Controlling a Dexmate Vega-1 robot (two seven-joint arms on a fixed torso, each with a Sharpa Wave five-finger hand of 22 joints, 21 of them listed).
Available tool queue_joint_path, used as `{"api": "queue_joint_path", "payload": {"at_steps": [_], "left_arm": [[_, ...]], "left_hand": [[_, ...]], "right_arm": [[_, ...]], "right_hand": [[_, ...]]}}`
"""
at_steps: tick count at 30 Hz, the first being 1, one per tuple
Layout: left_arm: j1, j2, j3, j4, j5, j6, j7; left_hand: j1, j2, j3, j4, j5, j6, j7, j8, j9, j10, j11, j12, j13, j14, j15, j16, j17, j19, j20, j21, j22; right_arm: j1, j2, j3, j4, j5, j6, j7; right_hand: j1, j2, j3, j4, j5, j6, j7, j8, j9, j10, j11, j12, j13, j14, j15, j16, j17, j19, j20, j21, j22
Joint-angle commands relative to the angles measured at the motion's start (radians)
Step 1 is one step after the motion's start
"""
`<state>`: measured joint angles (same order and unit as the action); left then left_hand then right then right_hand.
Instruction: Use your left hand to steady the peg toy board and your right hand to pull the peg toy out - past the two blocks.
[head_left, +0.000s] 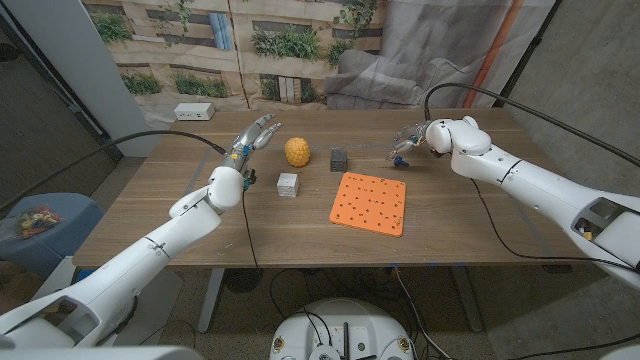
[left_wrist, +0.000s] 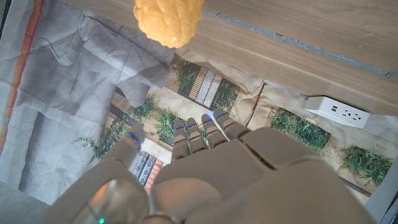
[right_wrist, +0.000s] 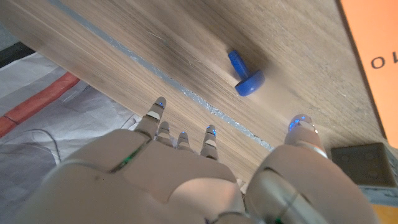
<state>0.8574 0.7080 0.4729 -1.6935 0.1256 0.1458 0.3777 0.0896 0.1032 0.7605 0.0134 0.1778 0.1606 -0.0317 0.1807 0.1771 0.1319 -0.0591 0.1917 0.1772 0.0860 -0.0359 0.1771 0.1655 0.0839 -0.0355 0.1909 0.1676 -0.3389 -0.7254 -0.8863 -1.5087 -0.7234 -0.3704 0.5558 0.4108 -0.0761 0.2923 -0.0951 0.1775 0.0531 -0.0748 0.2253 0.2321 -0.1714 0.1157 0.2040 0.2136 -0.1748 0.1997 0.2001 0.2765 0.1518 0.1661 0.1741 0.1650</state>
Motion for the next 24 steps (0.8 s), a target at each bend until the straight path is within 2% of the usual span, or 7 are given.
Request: {"api": "queue_joint_path", "payload": {"at_steps": [1,6,12,15,18,22,24], "left_arm": [[0.002,-0.025,-0.018,0.053,-0.094,-0.072,0.015],[0.013,-0.036,-0.036,0.072,-0.144,-0.107,0.016],[0.011,-0.056,-0.046,0.114,-0.181,-0.16,0.027],[0.011,-0.065,-0.05,0.131,-0.197,-0.184,0.031],[0.011,-0.055,-0.051,0.14,-0.217,-0.191,0.005],[0.007,-0.077,-0.061,0.178,-0.263,-0.219,-0.003],[0.001,-0.096,-0.062,0.206,-0.277,-0.244,0.005]], "left_hand": [[0.007,0.073,-0.001,-0.003,-0.004,0.011,0.006,0.002,-0.001,0.002,0.001,-0.001,-0.001,0.002,-0.032,-0.001,0.002,0.006,-0.116,0.0,0.002],[0.006,0.072,0.0,-0.003,-0.003,0.013,0.007,0.003,-0.001,0.002,0.002,-0.001,-0.001,-0.002,-0.03,-0.002,0.002,0.003,-0.121,-0.002,0.002],[0.006,0.072,-0.003,-0.005,-0.003,0.001,0.007,-0.002,-0.002,-0.012,0.004,-0.006,-0.001,-0.007,-0.028,-0.003,0.002,-0.001,-0.121,-0.003,0.001],[0.005,0.071,-0.003,-0.006,-0.003,-0.001,0.006,-0.003,-0.002,-0.017,0.002,-0.007,-0.001,-0.007,-0.028,-0.003,0.002,-0.002,-0.121,-0.003,0.001],[0.004,0.071,-0.004,-0.006,-0.003,-0.004,0.004,-0.004,-0.002,-0.018,0.002,-0.007,-0.002,-0.008,-0.028,-0.003,0.002,-0.002,-0.121,-0.003,0.002],[0.0,0.068,-0.006,-0.004,-0.004,-0.017,0.001,-0.007,-0.002,-0.028,0.002,-0.01,-0.002,-0.017,-0.029,-0.005,0.003,-0.002,-0.121,-0.003,0.002],[-0.004,0.066,-0.008,-0.001,-0.004,-0.02,0.0,-0.008,-0.002,-0.037,0.005,-0.012,-0.002,-0.024,-0.03,-0.007,0.004,-0.002,-0.122,-0.002,0.002]], "right_arm": [[-0.063,-0.028,0.086,-0.037,0.166,-0.015,-0.098],[-0.098,-0.034,0.126,-0.039,0.254,-0.004,-0.164],[-0.141,-0.046,0.18,-0.018,0.382,0.067,-0.244],[-0.162,-0.047,0.204,-0.009,0.438,0.088,-0.285],[-0.199,-0.042,0.237,0.001,0.491,0.123,-0.365],[-0.233,-0.032,0.269,0.016,0.558,0.148,-0.434],[-0.252,-0.026,0.284,0.019,0.59,0.156,-0.469]], "right_hand": [[-0.009,0.008,-0.003,0.001,0.002,0.008,-0.004,0.002,-0.003,-0.002,-0.018,0.013,0.002,0.008,-0.014,0.01,0.001,0.0,0.005,0.007,0.003],[-0.012,0.013,-0.002,-0.002,0.002,-0.024,-0.011,-0.015,-0.009,-0.002,-0.021,0.011,0.001,0.006,-0.02,0.01,-0.001,-0.007,-0.002,0.006,0.003],[-0.018,0.017,-0.003,-0.003,0.001,-0.009,-0.017,-0.013,-0.014,0.006,-0.034,0.013,-0.001,-0.001,-0.03,0.008,-0.003,-0.02,-0.017,0.003,0.002],[-0.021,0.022,-0.001,-0.004,0.002,-0.01,-0.017,-0.016,-0.017,0.009,-0.039,0.013,-0.002,0.001,-0.052,0.01,-0.005,-0.024,-0.03,0.004,0.002],[-0.015,0.034,0.006,-0.016,0.003,0.026,-0.024,-0.009,-0.027,0.064,-0.054,0.029,-0.006,0.05,-0.078,0.027,-0.014,0.024,-0.049,0.02,0.001],[-0.01,0.037,0.01,-0.023,0.004,0.032,-0.027,-0.01,-0.03,0.079,-0.06,0.031,-0.008,0.063,-0.089,0.03,-0.018,0.041,-0.06,0.024,0.001],[-0.009,0.038,0.011,-0.026,0.004,0.034,-0.026,-0.012,-0.033,0.085,-0.073,0.031,-0.009,0.067,-0.108,0.03,-0.021,0.044,-0.07,0.022,0.001]]}}
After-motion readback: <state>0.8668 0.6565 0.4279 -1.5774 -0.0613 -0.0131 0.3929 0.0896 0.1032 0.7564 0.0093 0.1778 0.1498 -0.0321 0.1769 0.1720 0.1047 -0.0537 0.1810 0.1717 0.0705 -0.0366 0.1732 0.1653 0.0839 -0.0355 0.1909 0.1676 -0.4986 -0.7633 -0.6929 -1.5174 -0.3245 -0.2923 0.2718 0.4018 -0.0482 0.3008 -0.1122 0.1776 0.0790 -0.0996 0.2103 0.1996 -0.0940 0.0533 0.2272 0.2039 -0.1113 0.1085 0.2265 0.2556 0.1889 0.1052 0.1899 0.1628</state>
